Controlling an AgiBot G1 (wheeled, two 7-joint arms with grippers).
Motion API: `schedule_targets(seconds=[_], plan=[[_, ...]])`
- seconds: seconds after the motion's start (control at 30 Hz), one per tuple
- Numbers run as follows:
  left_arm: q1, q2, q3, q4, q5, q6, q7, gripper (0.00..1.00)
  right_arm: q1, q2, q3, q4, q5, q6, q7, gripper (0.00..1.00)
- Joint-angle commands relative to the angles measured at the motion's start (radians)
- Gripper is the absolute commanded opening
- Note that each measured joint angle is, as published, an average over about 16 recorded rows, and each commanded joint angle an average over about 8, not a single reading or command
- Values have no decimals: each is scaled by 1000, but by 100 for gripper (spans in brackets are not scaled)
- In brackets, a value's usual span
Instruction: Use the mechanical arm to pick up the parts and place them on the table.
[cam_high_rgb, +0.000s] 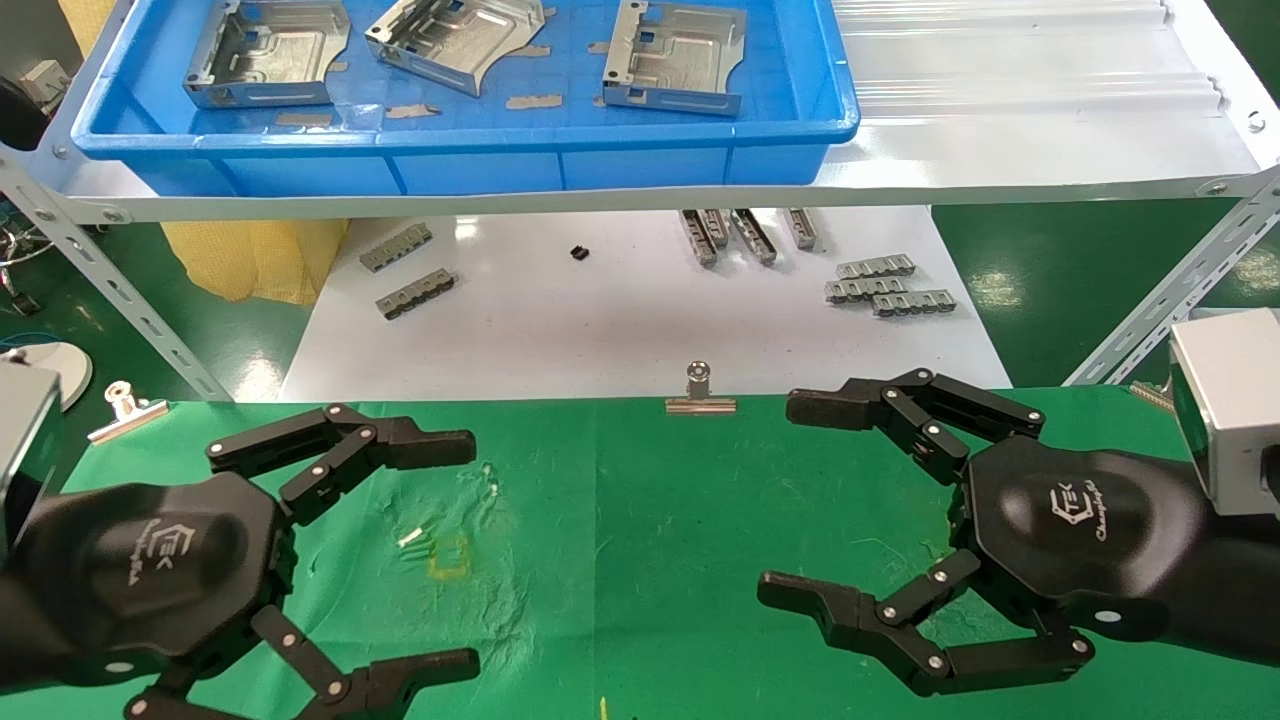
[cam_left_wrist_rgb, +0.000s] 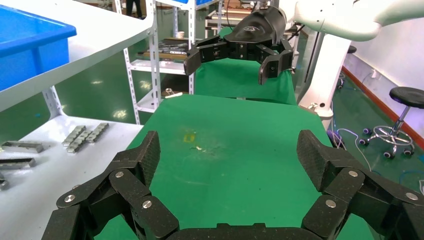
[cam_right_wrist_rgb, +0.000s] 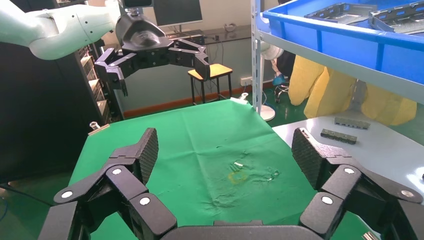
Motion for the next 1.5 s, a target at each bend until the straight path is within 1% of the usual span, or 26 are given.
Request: schedule_targets(seconds=[0.03, 1.5], plan=[[0, 0, 0, 0, 0, 0, 0, 100, 0, 0, 0, 0, 0, 0, 0, 0], [0, 0, 0, 0, 0, 0, 0, 100, 0, 0, 0, 0, 0, 0, 0, 0]])
